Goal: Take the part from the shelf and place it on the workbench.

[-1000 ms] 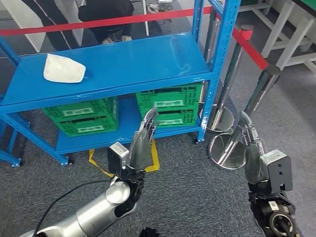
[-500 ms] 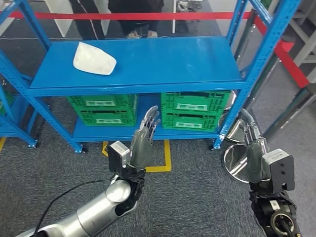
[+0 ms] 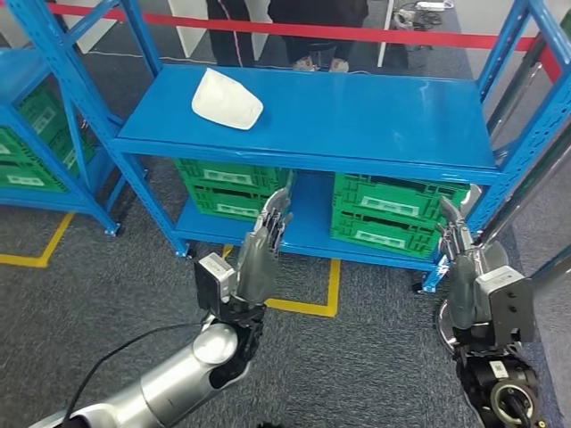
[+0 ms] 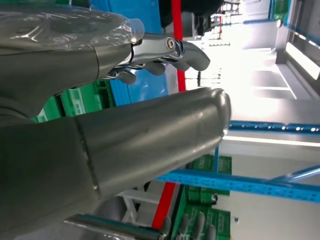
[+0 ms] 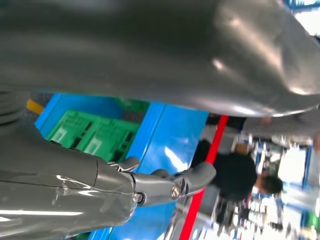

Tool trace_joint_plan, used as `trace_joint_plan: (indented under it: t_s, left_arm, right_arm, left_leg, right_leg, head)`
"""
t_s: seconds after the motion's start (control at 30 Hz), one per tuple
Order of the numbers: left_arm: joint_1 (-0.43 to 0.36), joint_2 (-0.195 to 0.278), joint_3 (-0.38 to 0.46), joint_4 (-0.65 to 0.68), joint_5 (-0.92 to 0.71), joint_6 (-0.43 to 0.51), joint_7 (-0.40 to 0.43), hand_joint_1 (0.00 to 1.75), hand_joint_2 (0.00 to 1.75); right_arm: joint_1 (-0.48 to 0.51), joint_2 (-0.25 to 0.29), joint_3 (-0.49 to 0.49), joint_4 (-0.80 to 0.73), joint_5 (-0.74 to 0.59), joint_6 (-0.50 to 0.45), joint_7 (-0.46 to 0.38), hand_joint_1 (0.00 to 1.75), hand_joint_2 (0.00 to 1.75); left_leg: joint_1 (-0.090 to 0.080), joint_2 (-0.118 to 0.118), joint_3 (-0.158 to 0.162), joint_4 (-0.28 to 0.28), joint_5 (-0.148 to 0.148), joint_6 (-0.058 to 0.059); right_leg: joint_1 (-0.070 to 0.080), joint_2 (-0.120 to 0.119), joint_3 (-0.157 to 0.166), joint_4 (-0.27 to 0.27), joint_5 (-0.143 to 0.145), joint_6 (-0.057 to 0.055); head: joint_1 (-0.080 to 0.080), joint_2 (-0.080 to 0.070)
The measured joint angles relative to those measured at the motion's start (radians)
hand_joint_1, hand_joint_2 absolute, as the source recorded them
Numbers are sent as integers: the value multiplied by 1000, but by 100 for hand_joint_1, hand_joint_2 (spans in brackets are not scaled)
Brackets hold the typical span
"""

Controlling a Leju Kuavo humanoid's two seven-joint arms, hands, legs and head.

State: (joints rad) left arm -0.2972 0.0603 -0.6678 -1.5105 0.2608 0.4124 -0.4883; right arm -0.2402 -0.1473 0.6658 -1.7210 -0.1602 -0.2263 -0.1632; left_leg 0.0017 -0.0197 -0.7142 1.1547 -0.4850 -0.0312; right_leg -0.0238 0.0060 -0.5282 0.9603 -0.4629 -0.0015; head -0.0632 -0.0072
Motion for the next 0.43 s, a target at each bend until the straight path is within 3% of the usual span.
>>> trace_joint_plan:
  t_s: [0.07, 0.1, 0.13, 0.2, 0.27, 0.33, 0.43]
  left_arm:
    - [1, 0, 0, 1, 1, 0, -1, 0, 0]
    - [1, 0, 0, 2, 1, 0, -1, 0, 0]
    - [1, 0, 0, 3, 1, 0, -1, 0, 0]
    - [-1, 0, 0, 3, 1, 0, -1, 0, 0]
    - [-3, -1, 0, 3, 1, 1, -2, 0, 0]
    - [-3, -2, 0, 3, 1, 3, -3, 0, 0]
    - [-3, -3, 0, 2, 1, 7, -4, 0, 0]
  right_arm:
    - [2, 0, 0, 0, 0, 0, 0, 0, 0]
    - [2, 0, 0, 0, 0, -1, 0, 0, 0]
    - [2, 0, 0, 0, 0, -1, 0, 0, 0]
    - [1, 0, 0, 0, 0, -2, 0, 0, 0]
    - [2, 0, 0, 0, 1, -3, 0, 0, 0]
    - [1, 0, 0, -1, 2, -4, 0, 0, 0]
    - [1, 0, 0, -4, 3, -4, -1, 0, 0]
  left_leg:
    - [4, 12, -59, 102, -27, -4]
    - [5, 13, -60, 99, -15, -5]
    - [6, 17, -39, 56, 13, -3]
    - [0, 54, 42, -96, 75, 5]
    - [-10, 85, 94, -191, 99, 18]
    - [-15, 71, 100, -205, 98, 29]
    - [-9, 42, 111, -217, 101, 43]
  right_leg:
    - [3, -29, 0, 0, -2, -3]
    - [4, -44, 1, 0, -4, -3]
    - [5, -57, 3, 0, -6, -2]
    - [8, -80, 8, 0, -12, 2]
    - [13, -98, 14, 0, -19, 11]
    - [15, -119, 21, -4, -24, 21]
    - [10, -98, 18, 15, -47, 33]
  head:
    - [-2, 0]
    - [-4, 0]
    - [-5, 0]
    - [-7, 0]
    - [-7, 0]
    - [-3, 0]
    - [-1, 0]
